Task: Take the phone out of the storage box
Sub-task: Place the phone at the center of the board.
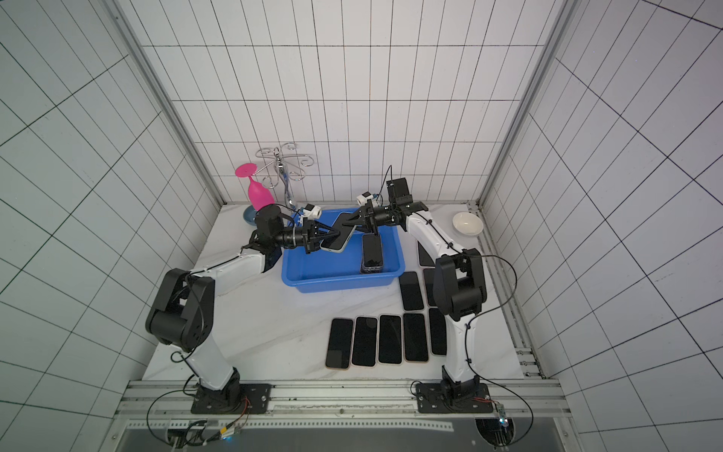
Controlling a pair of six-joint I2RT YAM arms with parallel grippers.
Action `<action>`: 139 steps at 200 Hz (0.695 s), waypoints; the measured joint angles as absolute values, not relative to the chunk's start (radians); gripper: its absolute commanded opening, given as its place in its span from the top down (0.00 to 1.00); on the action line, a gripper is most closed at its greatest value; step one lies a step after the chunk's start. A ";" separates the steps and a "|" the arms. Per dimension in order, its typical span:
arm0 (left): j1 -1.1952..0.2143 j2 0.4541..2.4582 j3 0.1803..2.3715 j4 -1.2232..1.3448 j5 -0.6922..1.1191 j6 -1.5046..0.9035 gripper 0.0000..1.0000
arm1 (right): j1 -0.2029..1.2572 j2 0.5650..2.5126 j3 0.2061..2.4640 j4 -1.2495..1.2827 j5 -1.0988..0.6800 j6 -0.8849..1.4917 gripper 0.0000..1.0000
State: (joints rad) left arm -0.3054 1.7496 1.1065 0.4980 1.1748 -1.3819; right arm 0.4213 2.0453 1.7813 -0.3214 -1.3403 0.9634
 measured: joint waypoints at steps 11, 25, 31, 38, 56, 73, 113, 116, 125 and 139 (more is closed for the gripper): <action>-0.304 1.748 1.098 0.524 1.182 -1.407 0.96 | 0.421 2.046 1.768 -0.289 -1.354 0.966 0.99; -0.305 1.739 1.088 0.556 1.182 -1.423 1.00 | 0.421 2.046 1.759 -0.250 -1.378 0.962 0.64; -0.305 1.733 1.081 0.567 1.179 -1.422 1.00 | 0.422 2.046 1.758 -0.248 -1.378 0.971 0.49; -0.305 1.722 1.066 0.569 1.185 -1.422 1.00 | 0.423 2.045 1.757 -0.243 -1.369 0.983 0.25; -0.293 1.674 0.994 0.565 1.193 -1.422 1.00 | 0.416 2.038 1.734 -0.235 -1.350 0.989 0.01; -0.244 1.576 0.904 0.505 1.193 -1.412 1.00 | 0.379 2.015 1.695 -0.240 -1.330 0.983 0.01; -0.169 1.077 0.828 -0.133 1.037 -1.061 1.00 | 0.237 1.944 1.683 -0.409 -1.267 0.859 0.01; -0.185 1.039 0.826 -0.181 1.019 -1.032 1.00 | 0.233 1.940 1.688 -0.437 -1.261 0.837 0.01; -0.238 0.939 0.800 -0.276 0.967 -0.969 1.00 | 0.234 1.939 1.710 -0.501 -1.248 0.790 0.01; -0.312 0.804 0.710 -0.383 0.904 -0.921 1.00 | 0.262 1.943 1.748 -0.601 -1.225 0.721 0.01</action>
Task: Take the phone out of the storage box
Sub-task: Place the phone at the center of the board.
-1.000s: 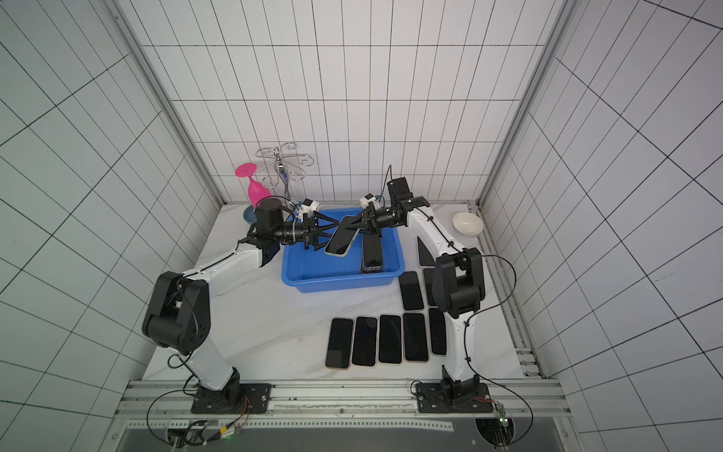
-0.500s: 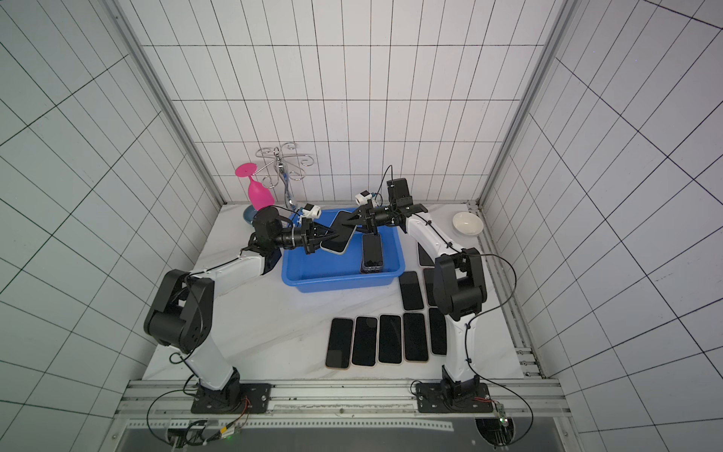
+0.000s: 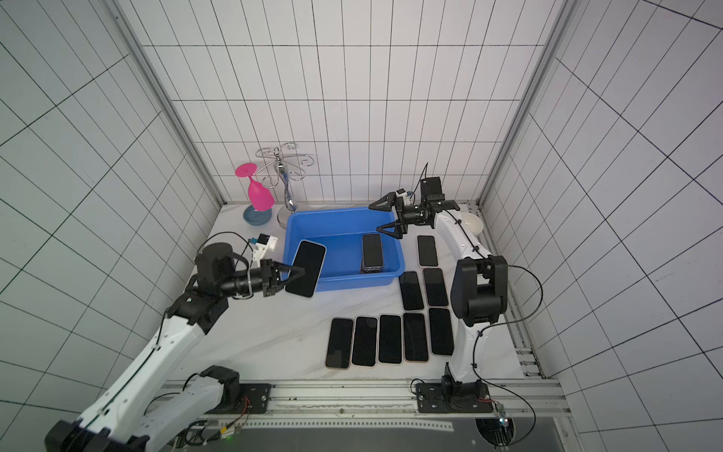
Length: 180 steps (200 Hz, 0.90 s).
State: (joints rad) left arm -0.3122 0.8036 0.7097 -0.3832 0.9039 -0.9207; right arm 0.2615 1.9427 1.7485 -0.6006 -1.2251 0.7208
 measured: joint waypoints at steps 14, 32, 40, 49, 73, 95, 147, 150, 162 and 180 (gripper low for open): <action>-0.345 0.709 0.597 -0.499 0.837 -0.902 1.00 | 0.302 1.953 1.792 -0.689 -1.211 0.660 0.01; -0.347 0.662 0.493 -0.625 0.746 -0.894 1.00 | 0.345 1.968 1.832 -0.766 -1.198 0.603 0.01; -0.346 0.646 0.452 -0.665 0.715 -0.894 1.00 | 0.362 1.973 1.842 -0.790 -1.195 0.585 0.01; -0.348 0.629 0.419 -0.700 0.689 -0.896 1.00 | 0.374 1.976 1.844 -0.812 -1.192 0.566 0.01; -0.386 0.614 0.364 -0.708 0.630 -0.918 1.00 | 0.381 1.987 1.844 -0.855 -1.187 0.529 0.01; -0.433 0.635 0.305 -0.629 0.590 -0.954 1.00 | 0.382 1.996 1.844 -0.882 -1.183 0.503 0.01; -0.523 0.732 0.156 -0.247 0.570 -1.026 1.00 | 0.382 2.007 1.842 -0.926 -1.180 0.445 0.01; -0.528 0.739 0.151 -0.228 0.568 -1.030 1.00 | 0.382 2.007 1.842 -0.927 -1.180 0.443 0.01; -0.544 0.763 0.136 -0.169 0.563 -1.040 1.00 | 0.383 2.011 1.842 -0.932 -1.180 0.437 0.01; -0.568 0.785 0.119 -0.105 0.553 -1.054 1.00 | 0.386 2.016 1.842 -0.938 -1.180 0.428 0.01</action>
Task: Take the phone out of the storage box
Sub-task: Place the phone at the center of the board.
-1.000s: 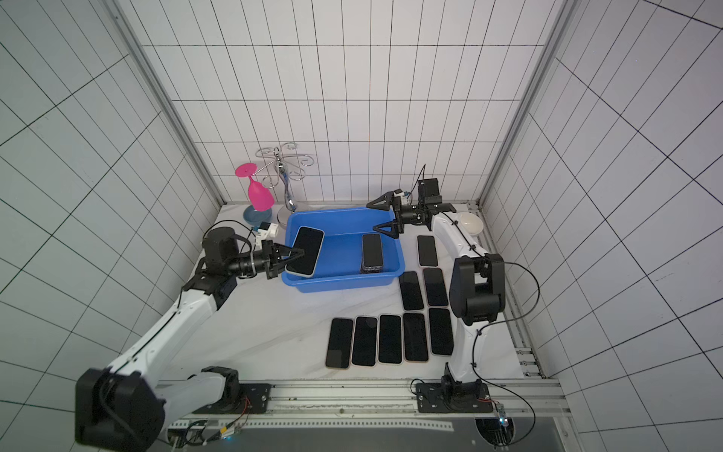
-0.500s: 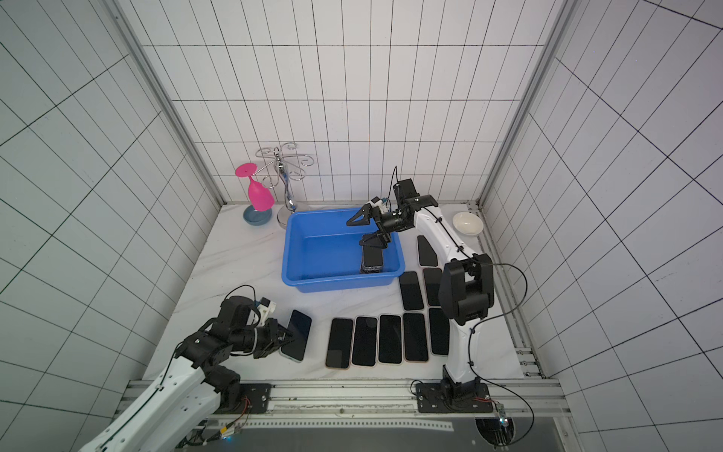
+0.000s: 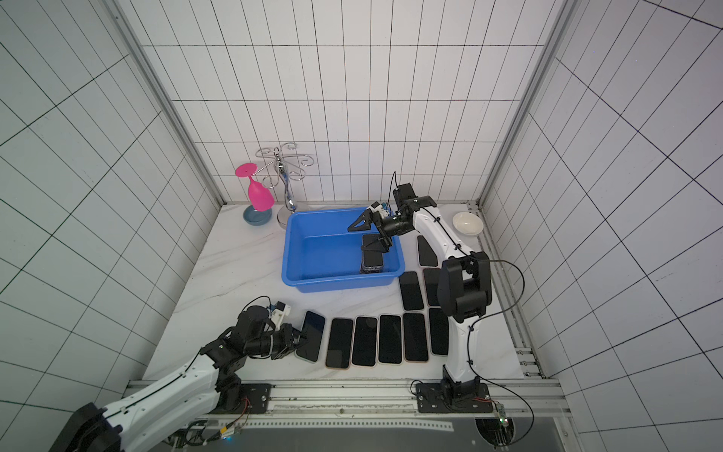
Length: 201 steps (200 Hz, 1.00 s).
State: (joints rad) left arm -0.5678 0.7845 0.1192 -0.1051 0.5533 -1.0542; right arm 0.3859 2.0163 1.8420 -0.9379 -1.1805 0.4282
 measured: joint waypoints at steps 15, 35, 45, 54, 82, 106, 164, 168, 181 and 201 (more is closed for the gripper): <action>-0.580 0.779 0.100 -0.073 0.550 -1.063 1.00 | 0.387 2.018 1.842 -0.942 -1.181 0.419 0.01; -0.588 0.751 0.072 -0.054 0.552 -1.070 0.78 | 0.387 2.020 1.842 -0.947 -1.181 0.411 0.01; -0.589 0.738 0.062 -0.065 0.555 -1.074 0.65 | 0.387 2.021 1.842 -0.949 -1.181 0.410 0.01; -0.591 0.735 0.046 -0.086 0.556 -1.087 0.58 | 0.387 2.023 1.842 -0.949 -1.182 0.407 0.01; -0.595 0.722 0.035 -0.080 0.583 -1.103 0.35 | 0.387 2.042 1.842 -0.953 -1.185 0.399 0.01; -0.595 0.747 0.043 -0.057 0.599 -1.101 0.32 | 0.387 2.067 1.842 -0.967 -1.185 0.393 0.01; -0.596 0.864 0.193 -0.183 0.545 -1.044 0.02 | 0.388 2.083 1.843 -0.990 -1.176 0.379 0.01; -0.593 0.874 0.213 -0.211 0.529 -1.036 0.02 | 0.388 2.084 1.844 -0.994 -1.170 0.377 0.01; -0.575 0.907 0.268 -0.293 0.485 -1.013 0.02 | 0.387 2.093 1.865 -1.029 -1.125 0.366 0.01; -0.541 0.971 0.357 -0.424 0.418 -0.973 0.02 | 0.386 2.131 1.961 -1.103 -1.000 0.347 0.01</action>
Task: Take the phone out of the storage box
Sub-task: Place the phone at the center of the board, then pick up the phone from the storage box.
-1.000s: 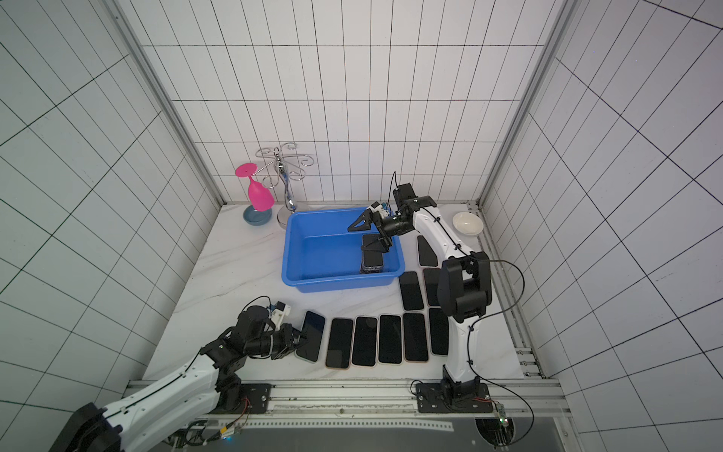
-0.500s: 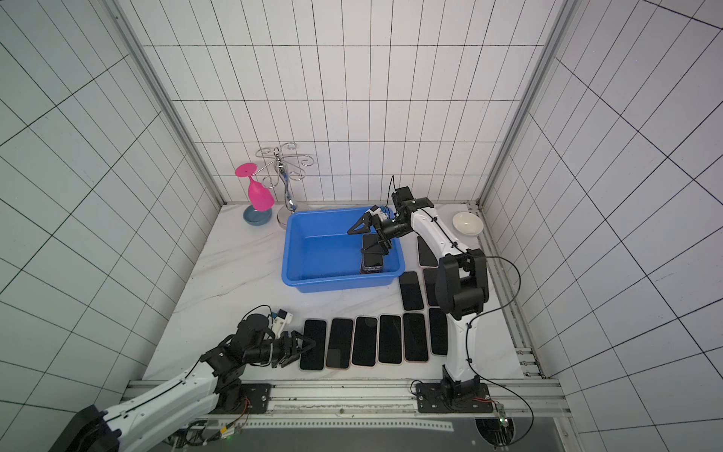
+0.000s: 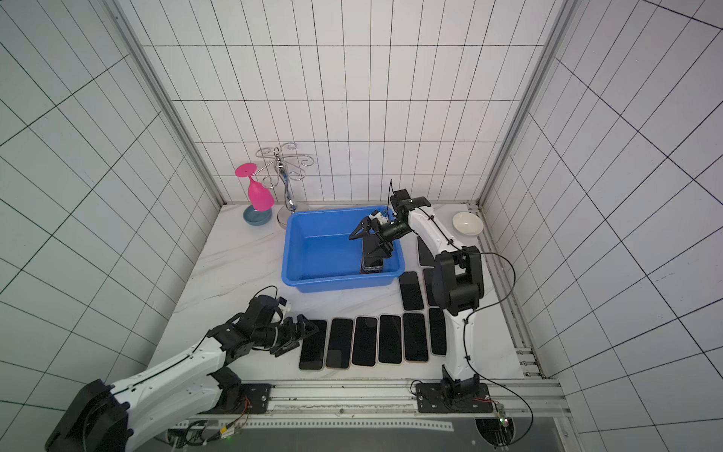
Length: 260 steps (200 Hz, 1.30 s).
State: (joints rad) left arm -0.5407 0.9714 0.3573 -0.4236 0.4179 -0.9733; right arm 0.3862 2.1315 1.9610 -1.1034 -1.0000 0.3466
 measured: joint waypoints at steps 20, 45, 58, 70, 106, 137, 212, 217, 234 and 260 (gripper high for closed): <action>-0.512 1.052 0.451 -0.559 0.355 -0.932 0.02 | 0.389 2.195 2.116 -1.187 -0.823 0.331 0.01; -0.508 1.102 0.604 -0.727 0.265 -0.877 0.02 | 0.398 2.291 2.316 -1.277 -0.599 0.314 0.01; -0.508 1.096 0.694 -0.788 0.223 -0.847 0.02 | 0.411 2.341 2.391 -1.308 -0.490 0.307 0.01; -0.508 1.089 0.791 -0.828 0.184 -0.817 0.02 | 0.426 2.387 2.436 -1.328 -0.405 0.305 0.01; -0.508 1.093 1.023 -0.876 0.104 -0.743 0.02 | 0.481 2.481 2.498 -1.347 -0.261 0.299 0.01; -0.508 1.129 1.097 -0.889 0.089 -0.707 0.02 | 0.504 2.518 2.498 -1.352 -0.186 0.292 0.01; -0.505 1.173 1.098 -0.911 0.089 -0.677 0.02 | 0.529 2.560 2.498 -1.352 -0.049 0.280 0.02; -0.504 1.173 1.098 -0.911 0.089 -0.675 0.02 | 0.530 2.563 2.498 -1.352 -0.040 0.280 0.03; -0.501 1.173 1.098 -0.909 0.089 -0.671 0.02 | 0.530 2.572 2.498 -1.352 -0.017 0.278 0.13; -0.490 1.176 1.097 -0.907 0.091 -0.661 0.02 | 0.531 2.584 2.511 -1.350 -0.010 0.273 0.27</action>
State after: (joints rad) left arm -0.4904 1.1755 1.0973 -0.9073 0.0910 -0.6609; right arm 0.5308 2.5839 2.5107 -1.3502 -0.0105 0.2733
